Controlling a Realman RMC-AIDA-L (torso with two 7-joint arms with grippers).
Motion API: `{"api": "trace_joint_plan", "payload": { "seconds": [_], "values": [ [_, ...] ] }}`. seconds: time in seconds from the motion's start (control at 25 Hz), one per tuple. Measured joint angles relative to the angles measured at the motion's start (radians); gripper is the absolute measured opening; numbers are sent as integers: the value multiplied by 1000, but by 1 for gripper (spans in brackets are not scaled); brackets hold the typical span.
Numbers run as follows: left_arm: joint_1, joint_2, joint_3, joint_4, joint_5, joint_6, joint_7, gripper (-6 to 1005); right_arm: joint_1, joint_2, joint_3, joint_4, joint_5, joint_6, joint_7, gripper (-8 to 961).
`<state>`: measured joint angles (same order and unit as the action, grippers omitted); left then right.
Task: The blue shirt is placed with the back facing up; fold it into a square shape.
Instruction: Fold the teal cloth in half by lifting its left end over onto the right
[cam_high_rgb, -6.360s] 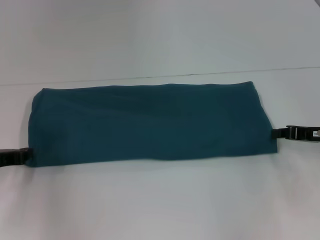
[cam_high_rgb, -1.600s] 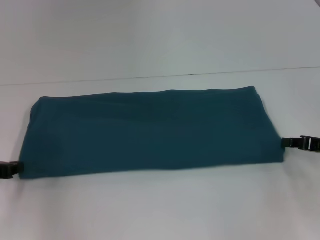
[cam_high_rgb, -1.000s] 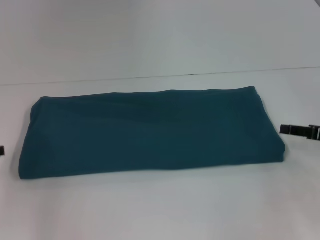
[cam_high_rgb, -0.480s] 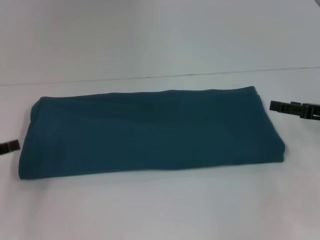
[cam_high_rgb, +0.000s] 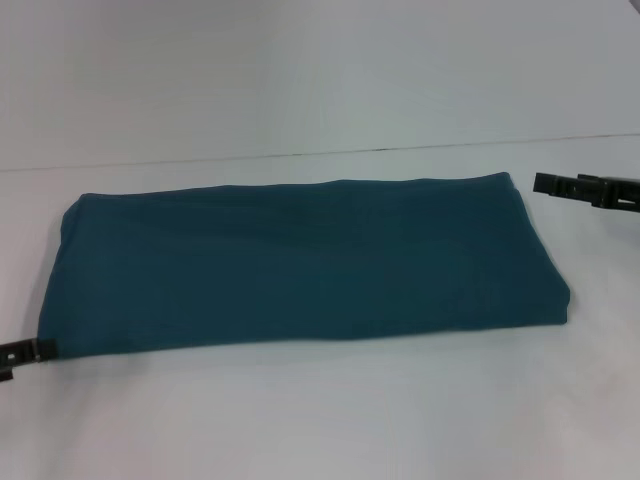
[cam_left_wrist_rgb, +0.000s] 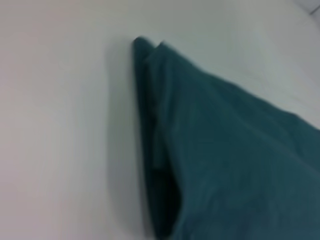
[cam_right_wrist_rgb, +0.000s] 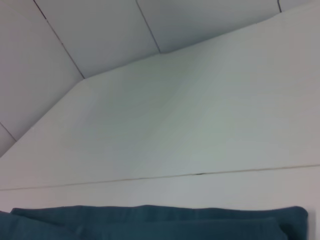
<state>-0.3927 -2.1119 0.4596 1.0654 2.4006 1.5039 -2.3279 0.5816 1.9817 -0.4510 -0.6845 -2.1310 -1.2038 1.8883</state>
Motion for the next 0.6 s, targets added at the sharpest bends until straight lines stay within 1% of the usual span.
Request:
{"api": "trace_joint_plan", "payload": {
  "seconds": [0.16, 0.36, 0.6],
  "values": [
    [-10, 3, -1, -15, 20, -15, -53, 881, 8, -4, 0, 0, -2, -2, 0, 931],
    [-46, 20, -1, -84, 37, -33, -86, 879, 10, -7, 0, -1, 0, -6, 0, 932],
    [-85, 31, 10, -128, 74, -61, -128, 877, 10, -9, -2, -6, 1, -12, -5, 931]
  ]
}}
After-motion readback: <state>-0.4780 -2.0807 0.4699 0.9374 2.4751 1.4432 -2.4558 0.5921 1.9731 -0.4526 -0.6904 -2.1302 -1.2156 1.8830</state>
